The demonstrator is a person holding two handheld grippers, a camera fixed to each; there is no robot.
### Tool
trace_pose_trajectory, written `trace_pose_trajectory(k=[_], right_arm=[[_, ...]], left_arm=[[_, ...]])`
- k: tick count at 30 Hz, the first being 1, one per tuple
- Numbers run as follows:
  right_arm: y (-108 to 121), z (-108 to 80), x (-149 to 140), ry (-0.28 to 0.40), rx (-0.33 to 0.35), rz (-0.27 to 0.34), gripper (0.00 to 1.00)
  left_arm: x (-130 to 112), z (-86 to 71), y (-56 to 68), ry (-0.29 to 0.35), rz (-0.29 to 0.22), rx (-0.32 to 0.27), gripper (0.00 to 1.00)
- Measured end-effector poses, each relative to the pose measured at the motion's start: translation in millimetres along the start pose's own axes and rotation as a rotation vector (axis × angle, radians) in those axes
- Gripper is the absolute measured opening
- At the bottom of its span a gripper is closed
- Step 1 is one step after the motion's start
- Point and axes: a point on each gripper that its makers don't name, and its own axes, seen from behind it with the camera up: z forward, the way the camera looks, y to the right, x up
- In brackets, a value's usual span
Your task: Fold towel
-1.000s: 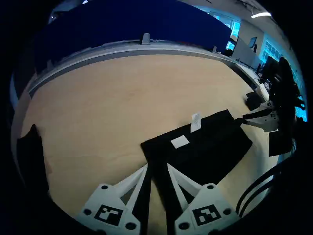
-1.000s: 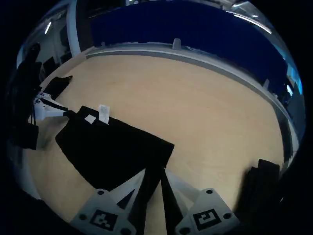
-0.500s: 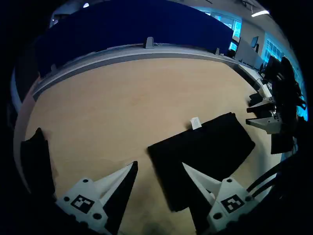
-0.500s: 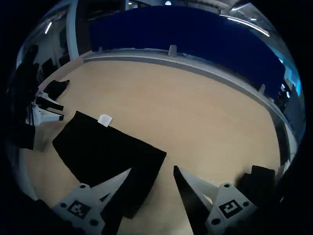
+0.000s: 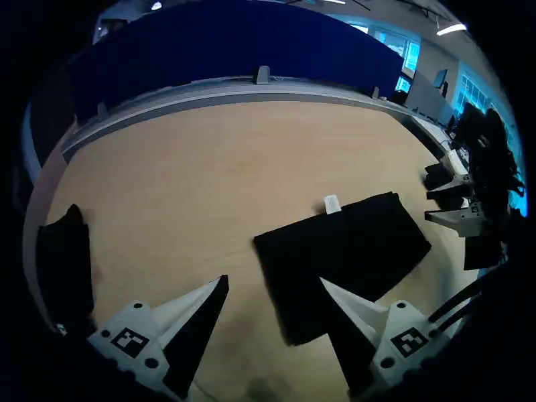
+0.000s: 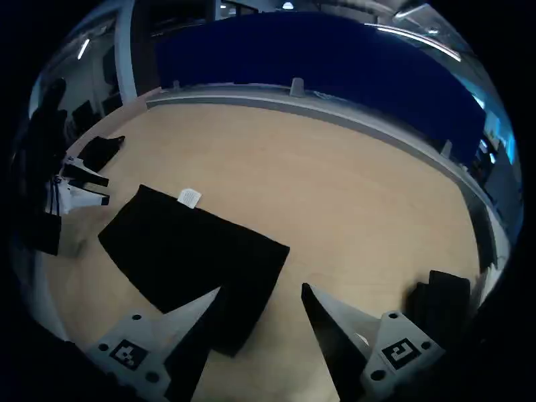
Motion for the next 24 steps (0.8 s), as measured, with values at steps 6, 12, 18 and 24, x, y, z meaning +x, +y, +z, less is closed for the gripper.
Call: trace_pose_trajectory(k=[6,12,18,24], right_arm=[[-2.5,-14.4,-10.0,0.001,-0.005,-0.009,0.83],[-3.2,-25.5,-15.0,0.004,-0.003,-0.018,0.83],[-8.4,-29.9,-17.7,-0.001,0.019,-0.059,0.83],[-18.2,-31.6,-25.6,-0.022,0.064,-0.124,0.83]], left_arm=[[-18.0,-19.4,2.6,-0.003,-0.006,0.013,0.9],[-29.0,-33.8,4.0,0.001,0.004,0.027,0.9],[-29.4,-44.1,1.5,0.022,-0.015,0.045,0.9],[-34.1,-59.4,-4.6,0.038,-0.037,0.075,0.9]])
